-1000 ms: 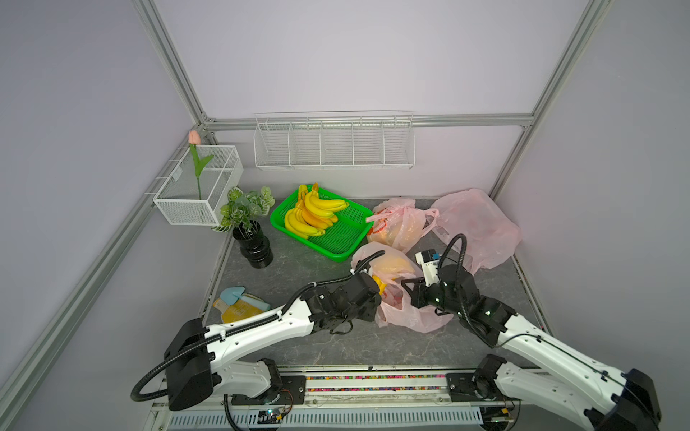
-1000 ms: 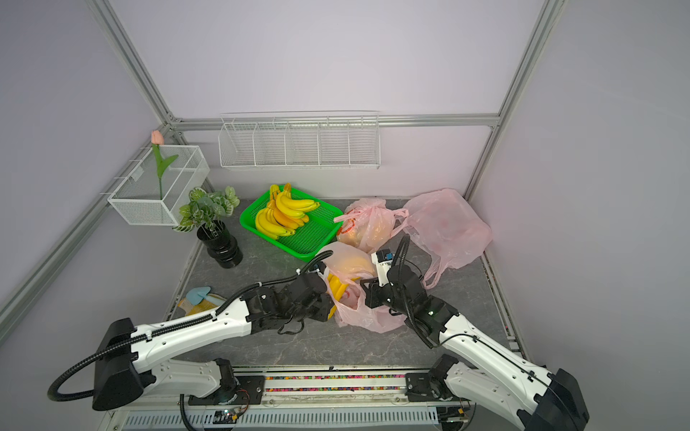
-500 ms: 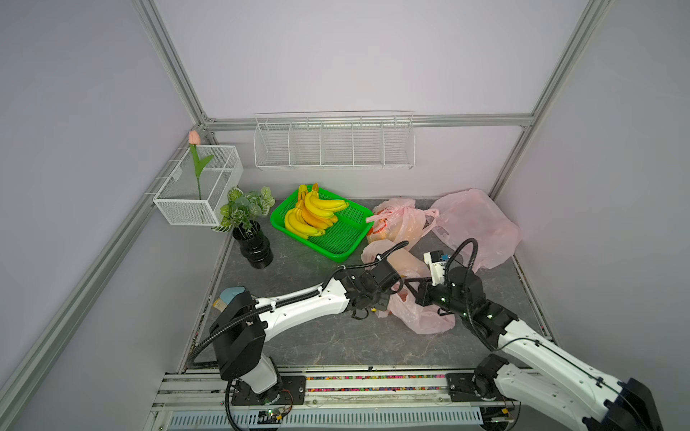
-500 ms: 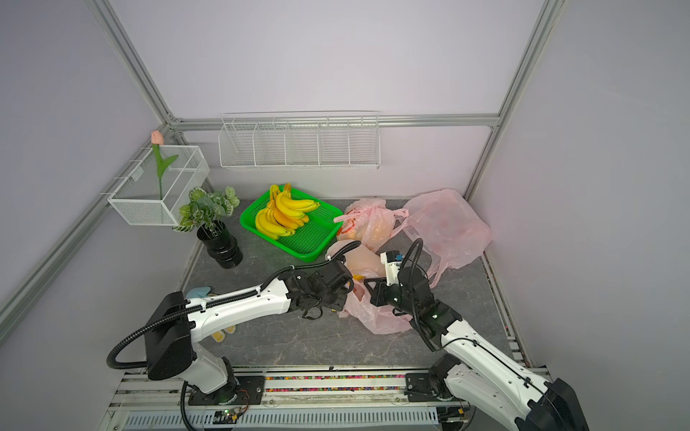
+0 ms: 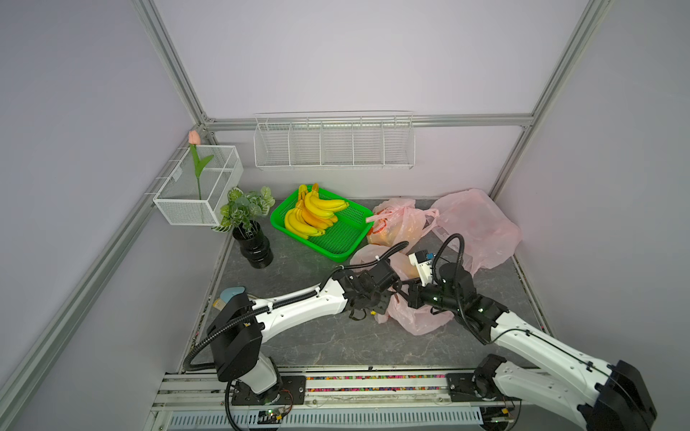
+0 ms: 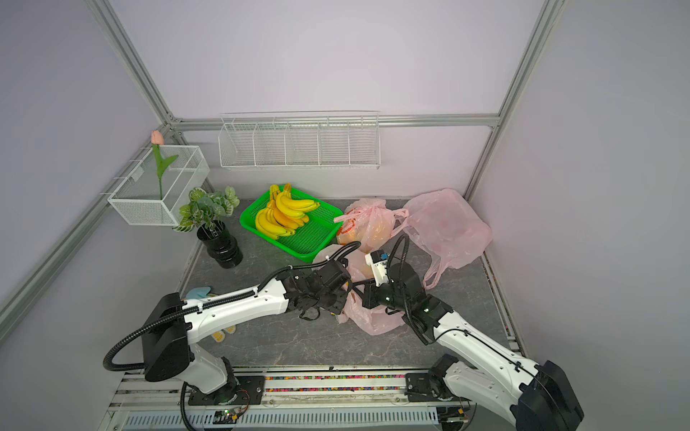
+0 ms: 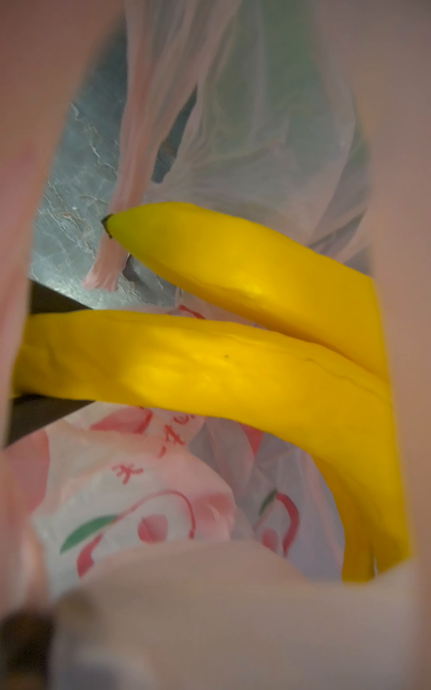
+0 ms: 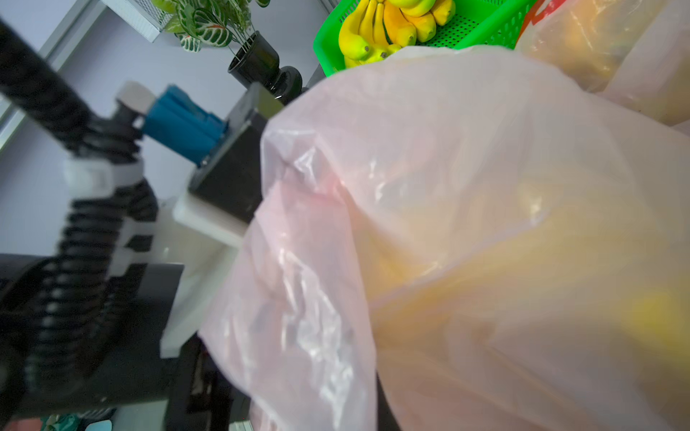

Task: Place the banana into a plastic bag & tie a knot
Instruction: Place the banana into the plastic bag, then pick up the banana from the basket.

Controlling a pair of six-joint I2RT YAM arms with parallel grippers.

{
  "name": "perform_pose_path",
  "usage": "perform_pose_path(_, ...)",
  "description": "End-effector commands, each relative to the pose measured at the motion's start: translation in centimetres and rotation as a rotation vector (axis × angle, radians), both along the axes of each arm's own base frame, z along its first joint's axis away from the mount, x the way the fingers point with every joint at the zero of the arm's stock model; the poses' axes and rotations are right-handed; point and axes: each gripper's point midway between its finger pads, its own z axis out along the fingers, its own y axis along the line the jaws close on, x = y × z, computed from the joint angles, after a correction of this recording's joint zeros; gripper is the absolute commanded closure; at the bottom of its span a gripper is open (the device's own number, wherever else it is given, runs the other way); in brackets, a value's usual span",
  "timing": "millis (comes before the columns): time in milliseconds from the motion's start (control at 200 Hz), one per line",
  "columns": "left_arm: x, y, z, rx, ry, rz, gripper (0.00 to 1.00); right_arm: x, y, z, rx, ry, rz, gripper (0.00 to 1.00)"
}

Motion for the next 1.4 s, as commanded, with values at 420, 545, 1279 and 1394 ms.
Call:
perform_pose_path(420,2.0,-0.3,-1.8,-0.041,0.013,0.014,0.48,1.5,-4.0,-3.0,0.018,0.088,-0.172,0.93)
perform_pose_path(545,1.3,1.9,1.2,-0.092,-0.053,0.045,0.39,1.9,-5.3,-2.9,0.018,0.088,-0.207,0.93)
perform_pose_path(1279,22.2,20.9,11.4,-0.027,-0.281,0.808,0.14,1.3,-8.4,-4.1,-0.059,0.068,-0.288,0.93)
perform_pose_path(1394,26.1,20.6,11.3,-0.046,-0.289,0.8,0.18,1.1,-8.6,-4.4,-0.071,0.062,-0.286,0.93)
